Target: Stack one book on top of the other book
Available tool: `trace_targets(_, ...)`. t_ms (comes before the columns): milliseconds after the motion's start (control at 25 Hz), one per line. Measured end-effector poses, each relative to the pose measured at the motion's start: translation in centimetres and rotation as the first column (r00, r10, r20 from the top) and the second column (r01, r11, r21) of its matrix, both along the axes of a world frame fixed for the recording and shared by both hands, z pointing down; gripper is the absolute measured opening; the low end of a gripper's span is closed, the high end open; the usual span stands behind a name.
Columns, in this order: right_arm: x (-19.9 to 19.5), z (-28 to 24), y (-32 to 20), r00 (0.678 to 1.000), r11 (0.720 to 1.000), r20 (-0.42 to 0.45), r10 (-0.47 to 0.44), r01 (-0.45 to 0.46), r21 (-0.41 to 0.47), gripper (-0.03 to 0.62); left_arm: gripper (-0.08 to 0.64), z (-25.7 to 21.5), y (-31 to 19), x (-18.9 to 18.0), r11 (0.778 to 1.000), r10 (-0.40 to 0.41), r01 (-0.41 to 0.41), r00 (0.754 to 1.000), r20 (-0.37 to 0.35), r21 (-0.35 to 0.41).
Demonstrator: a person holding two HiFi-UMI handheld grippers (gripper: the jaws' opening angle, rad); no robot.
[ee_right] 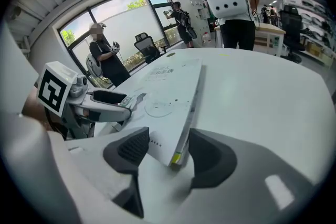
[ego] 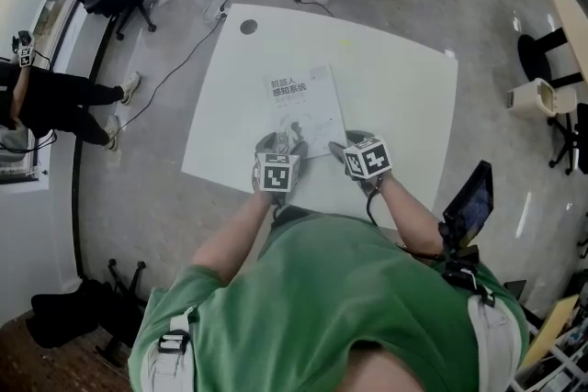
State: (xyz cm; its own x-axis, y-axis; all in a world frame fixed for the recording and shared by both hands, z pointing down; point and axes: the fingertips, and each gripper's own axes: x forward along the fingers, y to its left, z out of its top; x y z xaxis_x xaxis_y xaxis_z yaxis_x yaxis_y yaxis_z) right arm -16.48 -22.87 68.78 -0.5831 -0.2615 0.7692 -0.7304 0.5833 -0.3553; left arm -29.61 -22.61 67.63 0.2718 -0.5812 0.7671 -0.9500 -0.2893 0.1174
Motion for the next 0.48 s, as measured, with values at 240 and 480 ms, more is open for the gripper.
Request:
trace_targets(240, 0.2, -0.2, -0.1, 0.998, 0.998, -0.023, -0.055, 0.055, 0.017, 0.239, 0.332, -0.3, 0.6, 0.0, 0.997, -0.074, 0.074, 0.997, 0.005, -0.005)
trace_targets(480, 0.2, -0.2, -0.5, 0.996, 0.996, -0.02, -0.092, 0.092, -0.005, 0.241, 0.287, -0.5, 1.2, 0.1, 0.993, -0.112, 0.113, 0.993, 0.03, -0.039)
